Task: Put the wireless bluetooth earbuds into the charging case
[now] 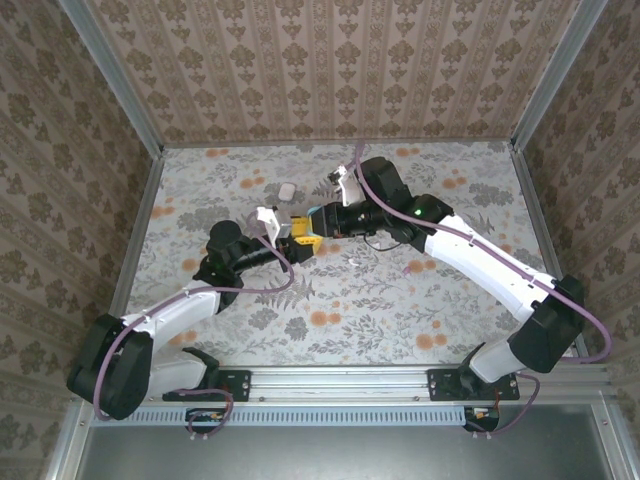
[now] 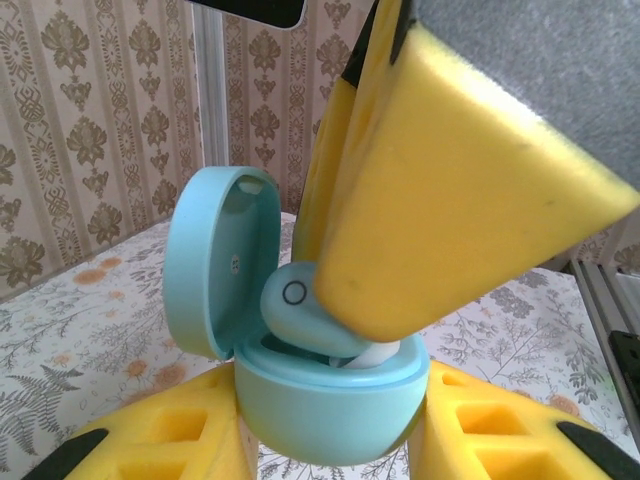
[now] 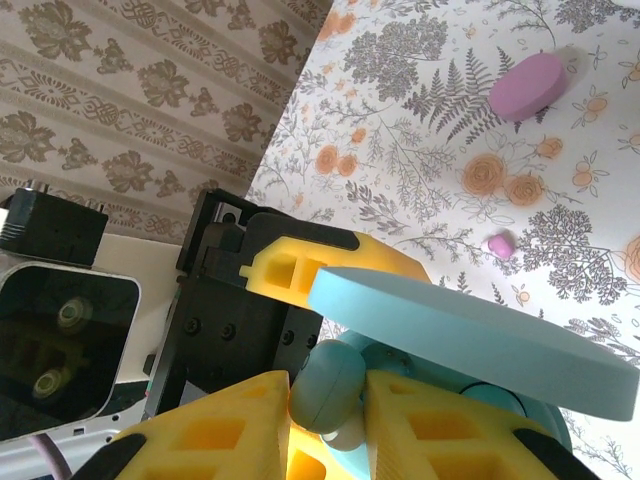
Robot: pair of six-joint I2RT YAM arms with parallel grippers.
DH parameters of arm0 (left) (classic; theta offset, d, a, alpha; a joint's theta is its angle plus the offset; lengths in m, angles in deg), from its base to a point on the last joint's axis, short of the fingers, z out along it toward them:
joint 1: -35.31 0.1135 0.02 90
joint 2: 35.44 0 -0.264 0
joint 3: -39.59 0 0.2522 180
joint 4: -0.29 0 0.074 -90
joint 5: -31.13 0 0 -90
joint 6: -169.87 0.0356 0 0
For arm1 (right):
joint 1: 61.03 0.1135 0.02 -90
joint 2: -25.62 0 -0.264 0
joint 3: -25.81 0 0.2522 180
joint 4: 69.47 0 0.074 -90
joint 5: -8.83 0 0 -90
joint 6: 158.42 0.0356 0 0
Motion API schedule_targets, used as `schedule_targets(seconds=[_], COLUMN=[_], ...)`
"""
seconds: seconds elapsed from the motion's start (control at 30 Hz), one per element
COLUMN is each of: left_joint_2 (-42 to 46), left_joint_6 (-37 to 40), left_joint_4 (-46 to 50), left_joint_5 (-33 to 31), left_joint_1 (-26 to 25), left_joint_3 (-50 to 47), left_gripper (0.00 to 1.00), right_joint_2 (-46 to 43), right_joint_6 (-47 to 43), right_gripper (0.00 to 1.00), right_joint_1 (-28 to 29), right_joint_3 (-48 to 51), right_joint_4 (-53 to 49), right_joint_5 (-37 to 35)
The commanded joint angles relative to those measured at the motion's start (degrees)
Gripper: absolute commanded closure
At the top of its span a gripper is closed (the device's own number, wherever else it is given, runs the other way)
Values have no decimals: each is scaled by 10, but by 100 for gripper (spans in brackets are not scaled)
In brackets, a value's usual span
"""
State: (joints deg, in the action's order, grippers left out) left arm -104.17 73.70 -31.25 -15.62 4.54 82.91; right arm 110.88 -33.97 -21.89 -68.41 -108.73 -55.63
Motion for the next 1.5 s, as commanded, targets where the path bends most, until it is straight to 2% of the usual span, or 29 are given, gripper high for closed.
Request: schedule_targets(seconds=[0.0,0.23,0.4,0.53,1.47], left_joint_2=[17,16,16,14,17], left_joint_6=[6,1,-5,-15,-20], left_joint_4=[-36,-42,-47,-61,-80], left_joint_5=[1,2,0,-12,-31], left_joint_1=[-4,-5,-5,-5,-5], left_joint_3=[16,17,17,16,14], left_gripper=[63,63,63,63,63], right_joint_2=[10,2,-3,1,-25], right_joint_6=[-4,-7,-2,-7,-28], right_gripper=[73,74,74,74,66], right_joint_1=[2,2,1,2,3], right_joint_3=[-9,-3,4,4,-21], right_joint_4=[-8,-8,13,9,-45], right_joint_5=[-7,-59,-61,-33,-58])
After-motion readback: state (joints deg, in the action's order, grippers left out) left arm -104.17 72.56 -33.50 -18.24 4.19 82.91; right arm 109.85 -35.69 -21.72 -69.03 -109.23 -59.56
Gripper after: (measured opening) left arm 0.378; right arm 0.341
